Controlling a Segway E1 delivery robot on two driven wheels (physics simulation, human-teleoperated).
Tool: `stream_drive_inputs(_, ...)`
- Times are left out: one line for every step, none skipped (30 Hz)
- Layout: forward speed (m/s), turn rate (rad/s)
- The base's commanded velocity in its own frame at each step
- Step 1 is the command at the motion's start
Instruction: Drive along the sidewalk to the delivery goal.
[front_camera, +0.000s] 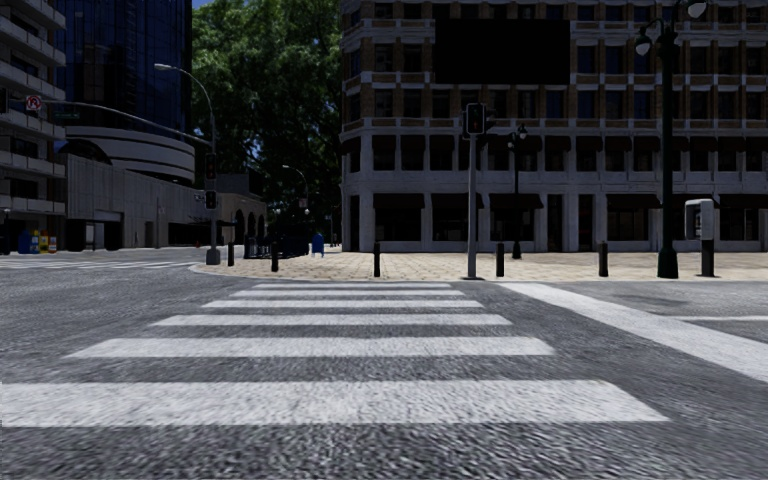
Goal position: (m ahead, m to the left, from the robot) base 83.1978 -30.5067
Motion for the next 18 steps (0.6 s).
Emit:
stream_drive_inputs(2.0,0.0)
stream_drive_inputs(2.0,0.0)
stream_drive_inputs(2.0,0.0)
stream_drive_inputs(2.0,0.0)
stream_drive_inputs(2.0,0.0)
stream_drive_inputs(2.0,0.0)
stream_drive_inputs(2.0,0.0)
stream_drive_inputs(2.0,0.0)
stream_drive_inputs(2.0,0.0)
stream_drive_inputs(2.0,0.06)
stream_drive_inputs(2.0,0.06)
stream_drive_inputs(2.0,0.12)
stream_drive_inputs(2.0,0.21)
stream_drive_inputs(2.0,0.29)
stream_drive_inputs(2.0,0.29)
stream_drive_inputs(2.0,0.32)
stream_drive_inputs(2.0,0.34)
stream_drive_inputs(2.0,0.35)
